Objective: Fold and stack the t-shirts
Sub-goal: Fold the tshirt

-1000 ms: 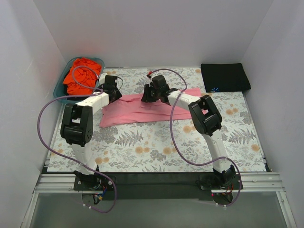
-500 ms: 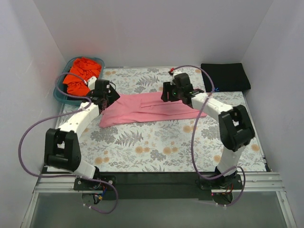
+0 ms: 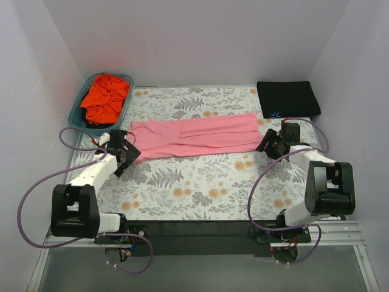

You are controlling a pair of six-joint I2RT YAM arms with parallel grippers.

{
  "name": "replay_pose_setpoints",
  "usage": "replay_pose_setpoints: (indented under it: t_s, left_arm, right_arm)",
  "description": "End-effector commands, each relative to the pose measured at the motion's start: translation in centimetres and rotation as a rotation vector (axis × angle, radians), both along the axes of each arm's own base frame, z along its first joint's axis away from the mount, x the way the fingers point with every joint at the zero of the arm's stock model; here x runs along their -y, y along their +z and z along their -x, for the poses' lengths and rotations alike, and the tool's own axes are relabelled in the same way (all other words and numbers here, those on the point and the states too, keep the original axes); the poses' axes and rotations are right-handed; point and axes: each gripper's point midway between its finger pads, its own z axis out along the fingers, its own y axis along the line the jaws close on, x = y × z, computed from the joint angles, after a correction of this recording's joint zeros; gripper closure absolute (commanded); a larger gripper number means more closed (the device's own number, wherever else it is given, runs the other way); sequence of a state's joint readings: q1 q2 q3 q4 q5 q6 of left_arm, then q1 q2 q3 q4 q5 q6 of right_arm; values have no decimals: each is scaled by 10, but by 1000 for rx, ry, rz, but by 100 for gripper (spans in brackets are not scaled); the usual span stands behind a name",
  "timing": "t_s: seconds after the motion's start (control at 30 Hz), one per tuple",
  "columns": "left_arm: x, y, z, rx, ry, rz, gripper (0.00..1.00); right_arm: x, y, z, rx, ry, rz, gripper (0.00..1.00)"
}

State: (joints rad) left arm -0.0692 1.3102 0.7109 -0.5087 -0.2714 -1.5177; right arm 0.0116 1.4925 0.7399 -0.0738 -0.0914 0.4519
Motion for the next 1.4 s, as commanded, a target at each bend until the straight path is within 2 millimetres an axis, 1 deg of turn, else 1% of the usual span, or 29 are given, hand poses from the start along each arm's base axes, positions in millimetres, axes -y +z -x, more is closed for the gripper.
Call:
replay_pose_setpoints:
  t_s: [0.0,0.03,0.13,0.27,0.37,0.4,0.5,0.6,0.67,0.7,0.73,0.77,0.8,0.83,0.87,0.9,0.93,0.97,1.0,1.07,1.1,1.13,1.2,1.23,1.27,1.33,1.37]
  left_arm:
    - [8,-1,-14,23,8,62,19]
    - [9,-2,-16,21,9,69,20]
    - [11,-7,-22,17,13,79,20]
    - [12,-12,-27,6,23,91,23]
    - [10,-16,-26,-8,34,80,25]
    - [9,-17,-25,-11,34,79,25]
    - [9,-20,-25,-15,37,80,27]
    - [8,-23,-23,-23,43,78,32]
    - [6,-24,-23,-27,49,69,38]
    - [5,-25,-23,-29,51,68,41]
    - [3,-24,-23,-28,54,62,46]
    - [2,-24,-21,-34,58,57,55]
    - [1,-24,-21,-34,60,51,61]
    - [-2,-23,-20,-39,62,39,67]
    - [-3,-23,-20,-43,61,32,81]
    - [-6,-23,-18,-49,57,16,87]
    - [-7,-23,-17,-53,62,10,98]
    - [-8,-24,-16,-56,63,8,100]
    - [-9,-24,-13,-69,66,1,100]
    - [-14,-24,-8,-83,73,-24,100]
    - [-17,-22,-4,-95,79,-37,100]
    - [-21,-21,0,-105,82,-56,100]
    - [-25,-16,9,-114,89,-68,100]
    - [-25,-17,15,-124,90,-68,100]
    - [-24,-13,19,-112,89,-62,100]
    - [-24,-20,35,-138,95,-55,100]
    - [-22,-19,40,-133,100,-40,100]
  right_arm:
    - [2,12,-10,61,-63,-120,31]
    - [7,12,-13,72,-87,-131,31]
    - [14,5,-16,71,-138,-156,32]
    - [12,-4,-20,55,-161,-210,35]
    - [12,-18,-20,12,-176,-220,39]
    - [12,-19,-20,10,-179,-222,41]
    - [13,-27,-17,-4,-194,-225,45]
    - [14,-37,-11,-22,-206,-222,48]
    - [15,-41,-9,-30,-214,-222,50]
    - [16,-44,-6,-41,-215,-221,58]
    - [17,-46,-5,-47,-220,-221,63]
    - [17,-46,-3,-48,-218,-225,67]
    - [18,-45,-2,-48,-219,-225,76]
    - [20,-46,2,-52,-223,-225,83]
    - [24,-46,5,-53,-227,-220,93]
    - [26,-46,8,-56,-227,-217,98]
    - [28,-43,10,-54,-230,-209,99]
    - [33,-43,12,-62,-239,-198,99]
    - [36,-45,19,-86,-241,-184,99]
    - [46,-41,24,-88,-259,-165,99]
    - [50,-42,30,-106,-259,-145,99]
    - [54,-36,32,-98,-263,-132,99]
    - [62,-36,40,-118,-276,-101,99]
    - [63,-33,48,-135,-268,-84,99]
    - [63,-33,52,-144,-266,-74,99]
    - [64,-32,63,-160,-265,-57,99]
    - [64,-34,68,-168,-266,-50,99]
